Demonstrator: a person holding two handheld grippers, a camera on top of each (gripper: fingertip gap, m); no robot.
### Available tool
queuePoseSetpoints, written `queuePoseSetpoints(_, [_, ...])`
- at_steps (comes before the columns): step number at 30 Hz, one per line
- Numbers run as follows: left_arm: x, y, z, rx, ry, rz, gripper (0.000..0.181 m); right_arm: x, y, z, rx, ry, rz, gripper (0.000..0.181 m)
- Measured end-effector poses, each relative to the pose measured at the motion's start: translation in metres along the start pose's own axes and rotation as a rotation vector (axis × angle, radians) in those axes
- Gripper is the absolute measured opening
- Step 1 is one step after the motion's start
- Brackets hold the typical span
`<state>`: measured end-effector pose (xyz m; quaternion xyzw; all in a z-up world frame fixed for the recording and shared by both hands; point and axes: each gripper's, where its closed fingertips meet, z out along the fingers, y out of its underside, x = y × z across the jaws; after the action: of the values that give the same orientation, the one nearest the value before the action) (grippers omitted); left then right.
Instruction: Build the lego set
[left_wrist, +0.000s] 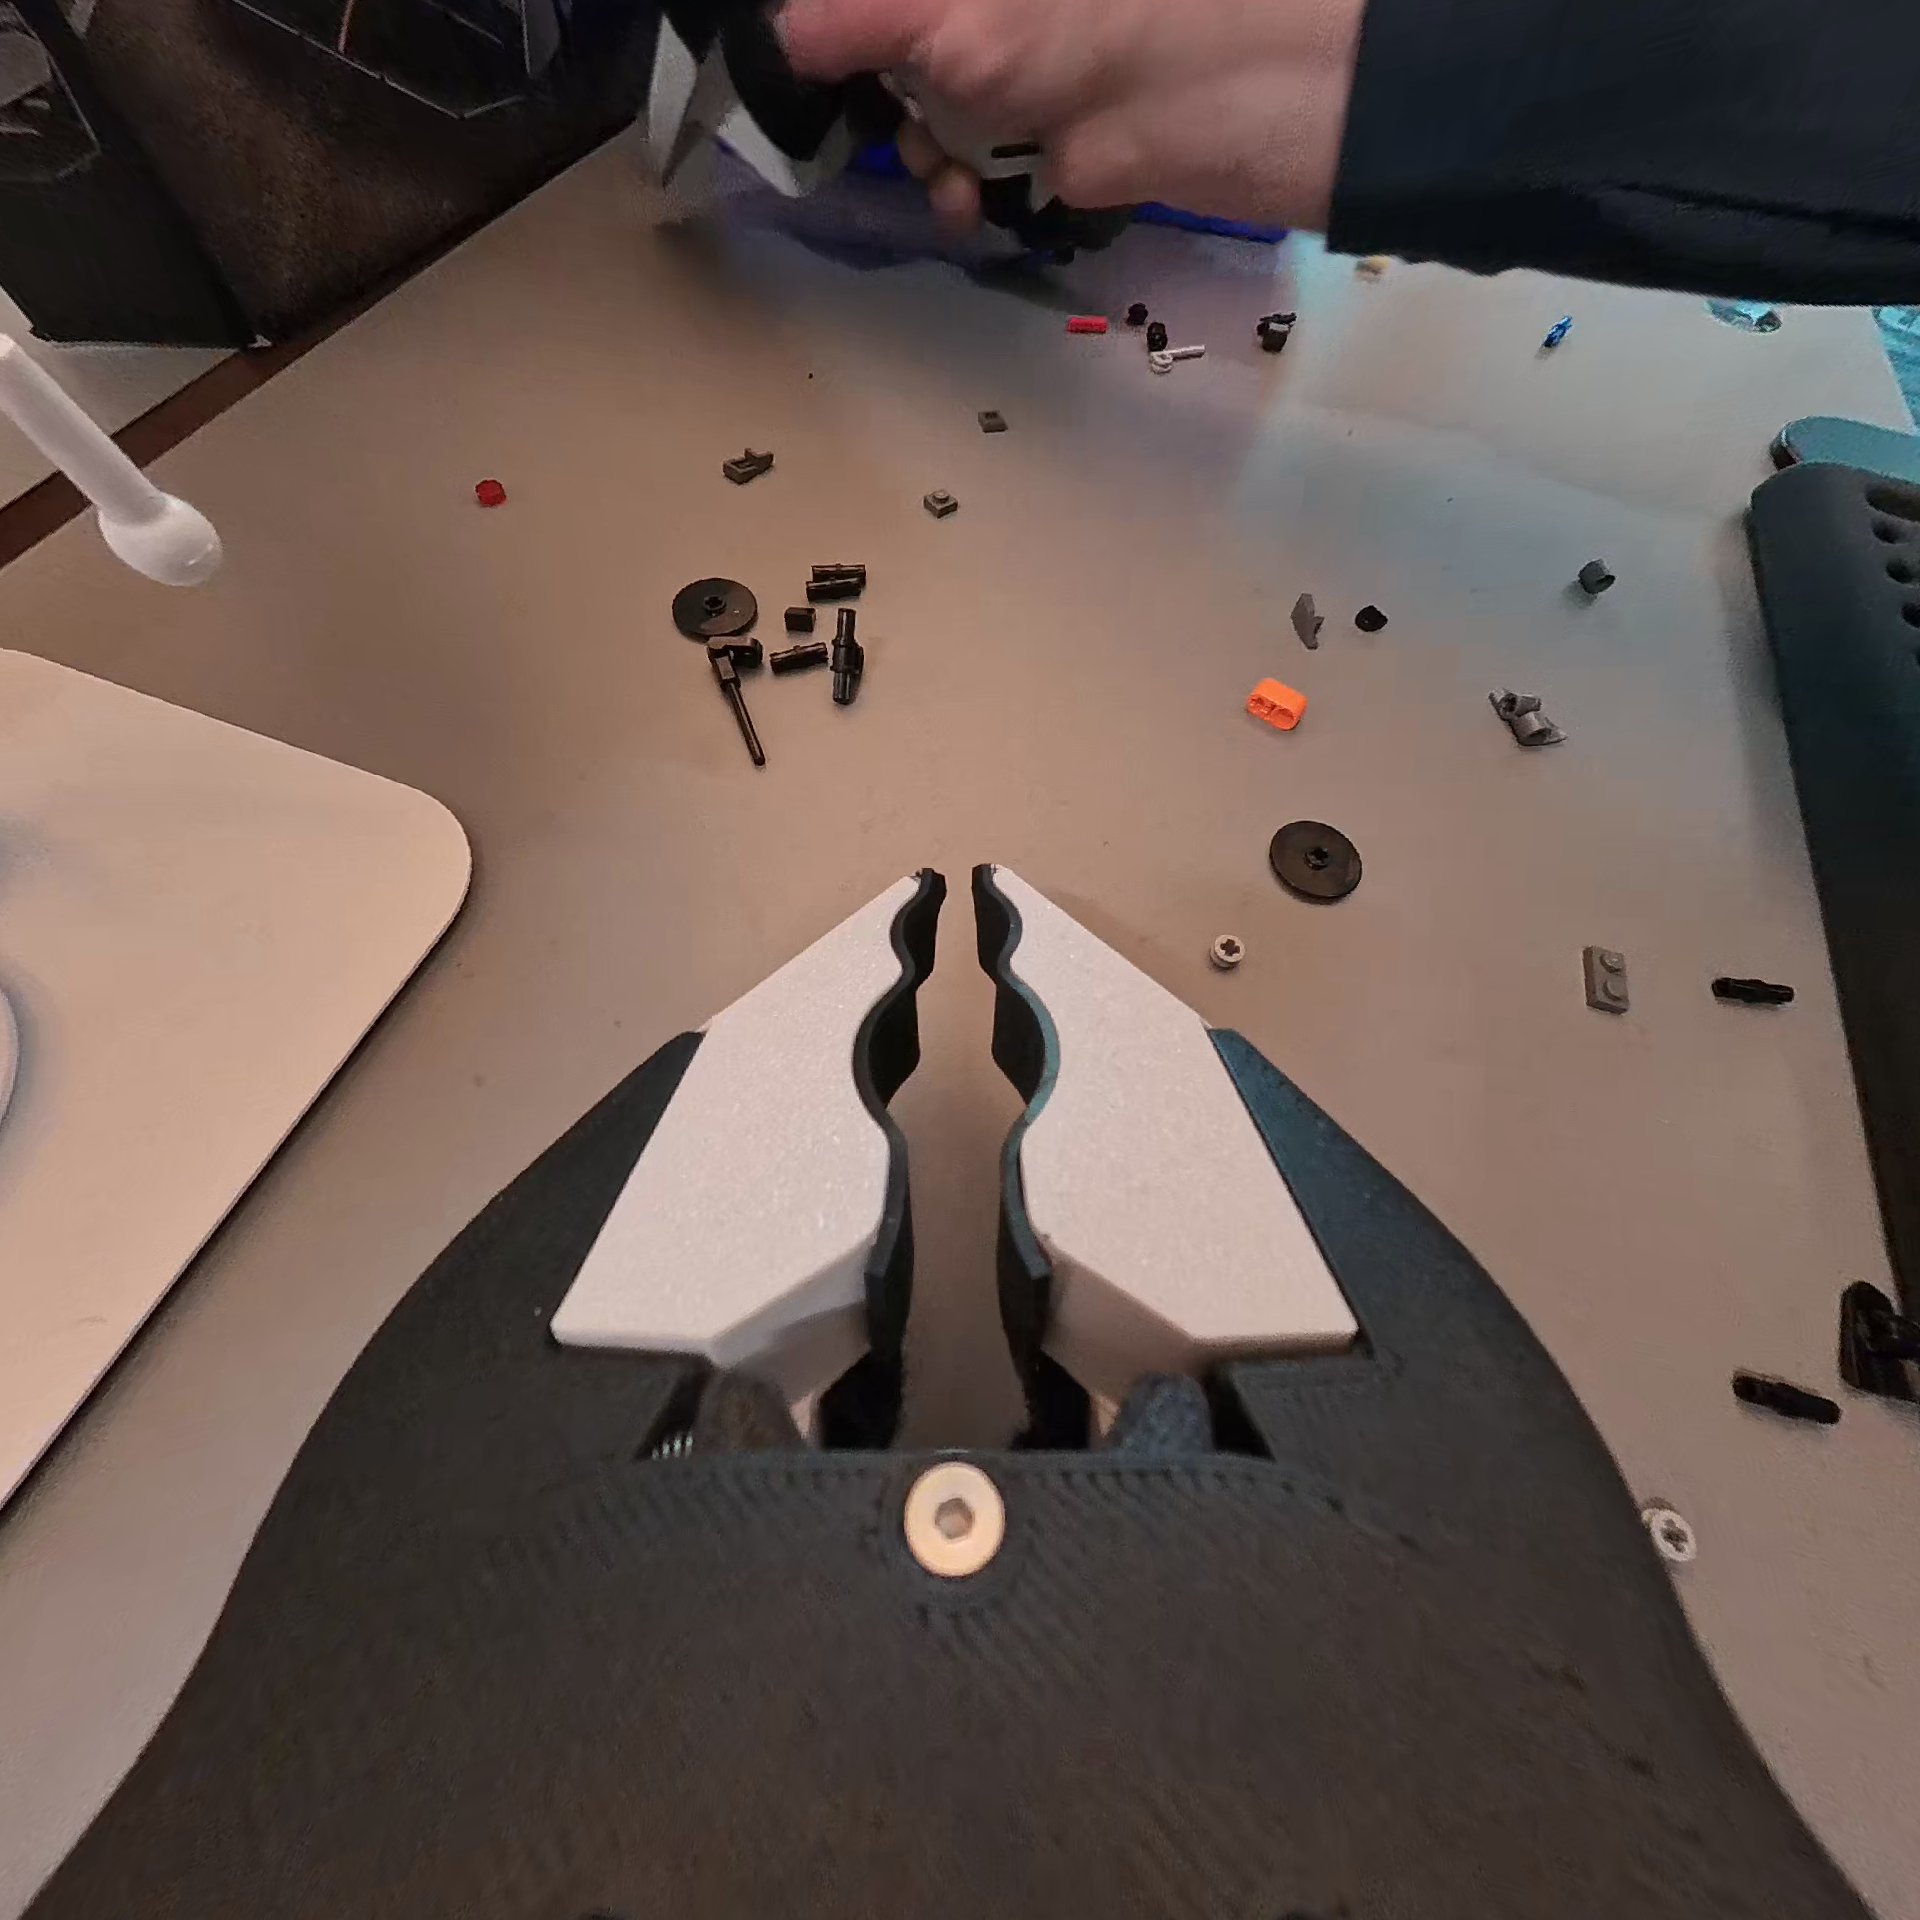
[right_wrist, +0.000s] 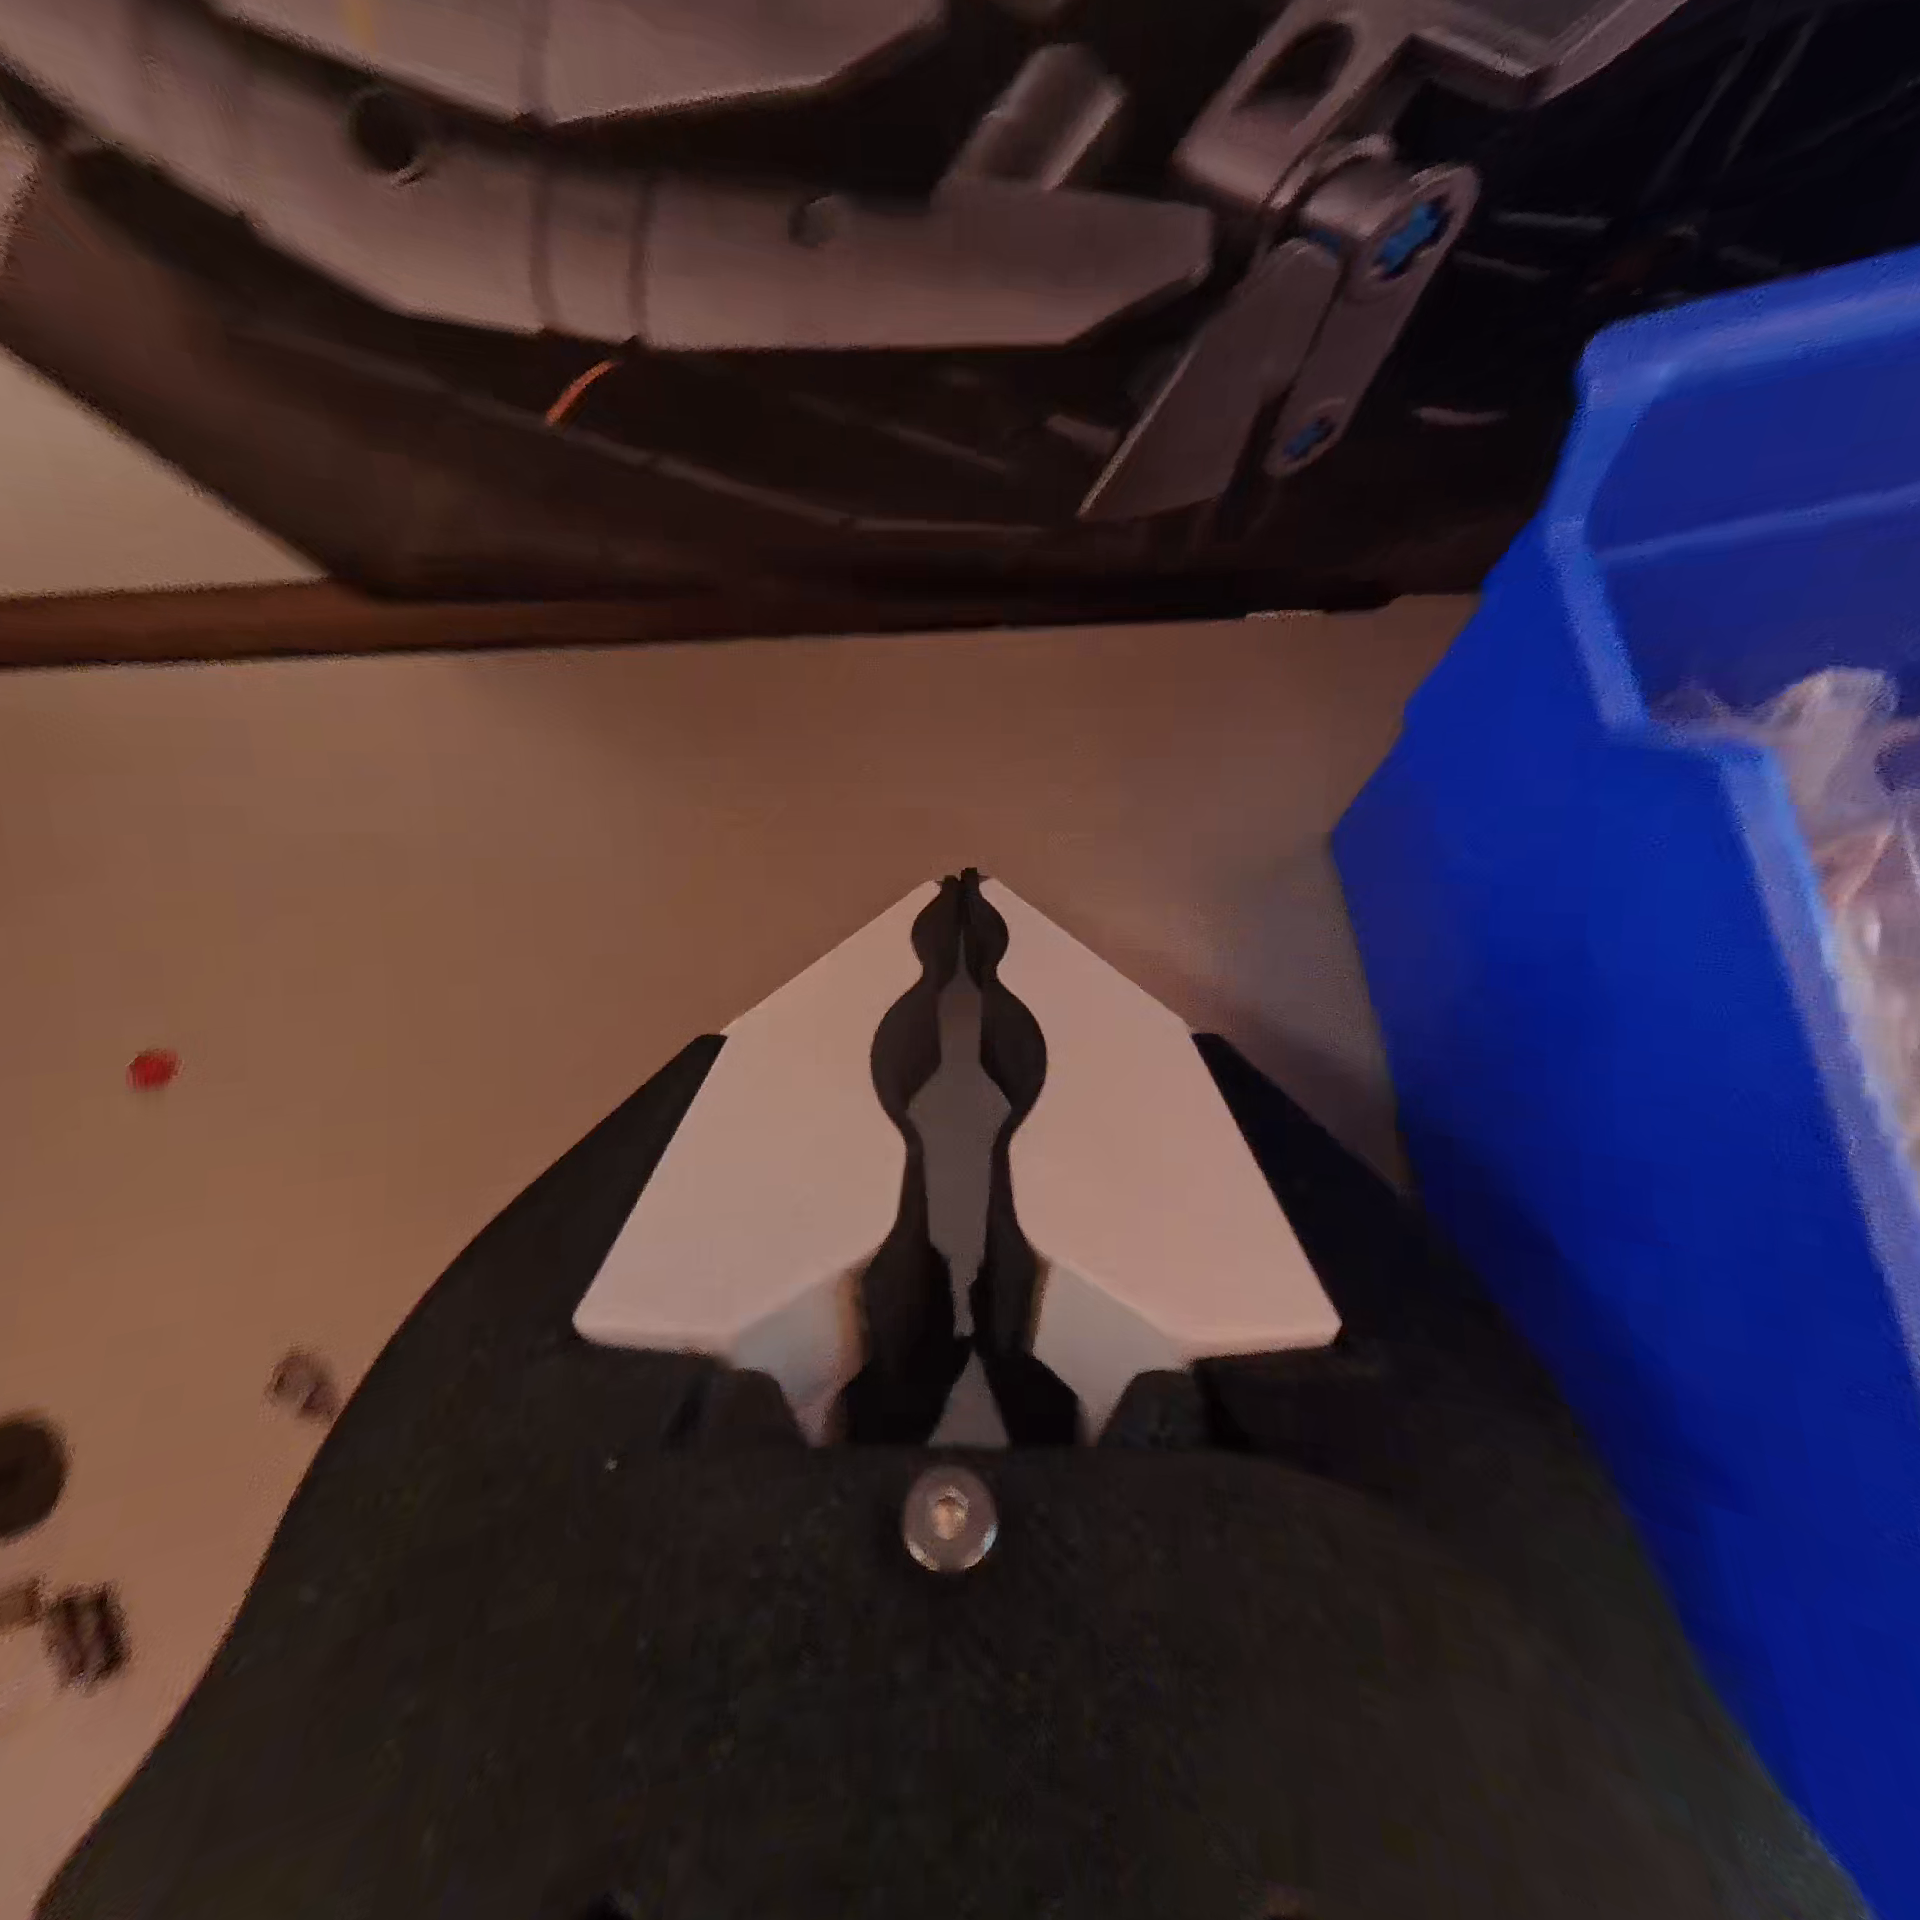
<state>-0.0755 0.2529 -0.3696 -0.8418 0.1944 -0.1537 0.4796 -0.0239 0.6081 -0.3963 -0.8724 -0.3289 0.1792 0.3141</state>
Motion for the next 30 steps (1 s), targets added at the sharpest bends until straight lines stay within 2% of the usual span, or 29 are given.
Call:
queuePoseSetpoints(5, [0.0, 0.0, 0.0, -0.001, 0.001, -0.002, 0.004, -0.015, 0.011, -0.051, 0.04, -0.084, -0.022, 0.0])
queuePoseSetpoints(7, [0.0, 0.0, 0.0, -0.002, 0.001, -0.001, 0.004, -0.017, 0.012, -0.076, 0.065, -0.135, 0.012, 0.015])
queuePoseSetpoints(11, [0.0, 0.0, 0.0, -0.001, 0.002, -0.003, 0.004, -0.014, 0.013, -0.125, 0.102, -0.162, -0.002, 0.03])
queuePoseSetpoints(14, [0.0, 0.0, 0.0, -0.001, 0.002, -0.002, 0.004, -0.011, 0.022, -0.16, 0.098, -0.193, -0.004, 0.03])
queuePoseSetpoints(17, [0.0, 0.0, 0.0, -0.001, 0.003, -0.003, 0.004, 0.002, 0.049, -0.185, 0.039, -0.15, -0.066, 0.03])
queuePoseSetpoints(20, [0.001, 0.0, 0.0, -0.002, 0.003, -0.002, 0.004, 0.026, 0.075, -0.208, 0.033, -0.045, -0.109, 0.029])
queuePoseSetpoints(22, [0.001, 0.001, 0.0, -0.004, 0.003, -0.001, 0.004, 0.034, 0.089, -0.226, 0.08, -0.049, -0.088, 0.029])
queuePoseSetpoints(26, [0.001, 0.001, 0.0, -0.002, 0.004, -0.004, 0.004, 0.046, 0.149, -0.225, -0.044, -0.064, -0.144, 0.029])
queuePoseSetpoints(30, [0.001, 0.001, 0.001, -0.007, 0.003, 0.001, 0.004, 0.074, 0.187, -0.205, -0.114, 0.055, -0.183, 0.027])
